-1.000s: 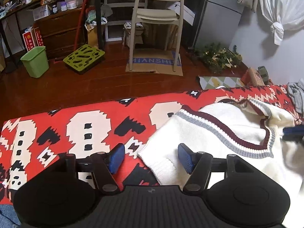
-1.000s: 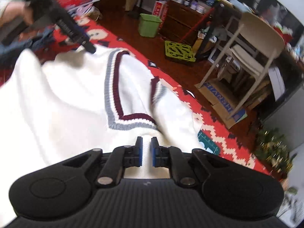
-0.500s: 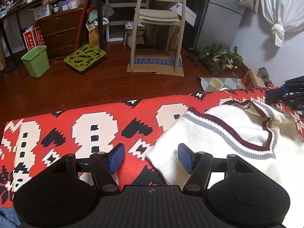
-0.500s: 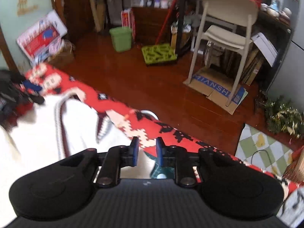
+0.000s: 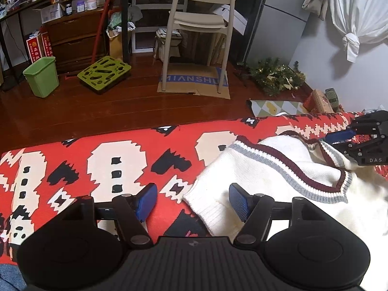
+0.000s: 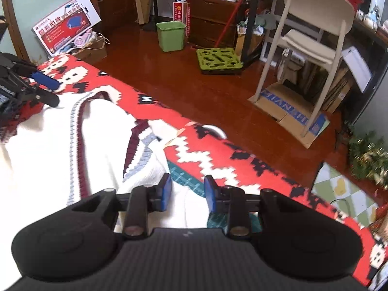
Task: Fold clothes
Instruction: 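Hold the collar with the right tool while the left tool closes on the sweater body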
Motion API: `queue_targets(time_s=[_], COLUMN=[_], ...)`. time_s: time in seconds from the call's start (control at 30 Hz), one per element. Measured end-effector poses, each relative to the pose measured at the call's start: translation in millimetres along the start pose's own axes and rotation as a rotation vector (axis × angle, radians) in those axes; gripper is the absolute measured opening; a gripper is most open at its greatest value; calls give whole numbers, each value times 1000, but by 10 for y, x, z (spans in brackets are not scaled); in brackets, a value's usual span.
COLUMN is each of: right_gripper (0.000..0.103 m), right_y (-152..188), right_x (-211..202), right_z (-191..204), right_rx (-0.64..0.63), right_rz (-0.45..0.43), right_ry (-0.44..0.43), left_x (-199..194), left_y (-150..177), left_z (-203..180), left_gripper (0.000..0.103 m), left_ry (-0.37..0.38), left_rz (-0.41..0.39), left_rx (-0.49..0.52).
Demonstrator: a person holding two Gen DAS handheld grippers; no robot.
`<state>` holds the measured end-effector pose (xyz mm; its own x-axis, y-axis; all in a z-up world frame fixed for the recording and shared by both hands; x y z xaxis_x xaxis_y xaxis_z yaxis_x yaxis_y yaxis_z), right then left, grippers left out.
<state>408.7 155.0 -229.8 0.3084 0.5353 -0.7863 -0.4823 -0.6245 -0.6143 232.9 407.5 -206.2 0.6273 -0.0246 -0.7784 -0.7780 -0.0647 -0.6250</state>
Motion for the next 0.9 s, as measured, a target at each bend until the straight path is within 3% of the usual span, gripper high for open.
queue_targets(time_s=[0.23, 0.37, 0.53, 0.63, 0.73, 0.9], right_gripper=[32, 6, 4, 4, 4, 4], right_y=[65, 94, 29, -74, -152, -192], right_x=[-45, -84, -176, -247, -264, -167], right_z=[92, 180, 159, -79, -304, -454], right_rx=[10, -26, -63, -23, 17, 11], right_rz=[-10, -4, -57, -94, -99, -83], right_ry=[-26, -39, 80, 178, 215, 257], left_x=[-2, 6, 16, 21, 27, 103], left_y=[9, -5, -43, -66, -89, -156], left_z=[-21, -10, 9, 21, 33, 45], left_gripper=[66, 67, 67, 67, 65, 53], left_ry=[3, 1, -4, -7, -10, -9], left_rz=[2, -1, -11, -17, -23, -19], left_rx=[4, 4, 3, 2, 2, 14])
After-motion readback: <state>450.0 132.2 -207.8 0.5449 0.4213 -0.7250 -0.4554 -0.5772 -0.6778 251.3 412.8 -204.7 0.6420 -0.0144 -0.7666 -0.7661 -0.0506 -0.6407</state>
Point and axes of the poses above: each gripper's, at about its wrist camera, not at the fingertips, and x roughly the way its jaws point, z to its left, y to its underside, the point moved 4 cm from there along x, roughly the way its jaws point, and after that the axes turned 6 degrees about x, right-handed, at the moved point
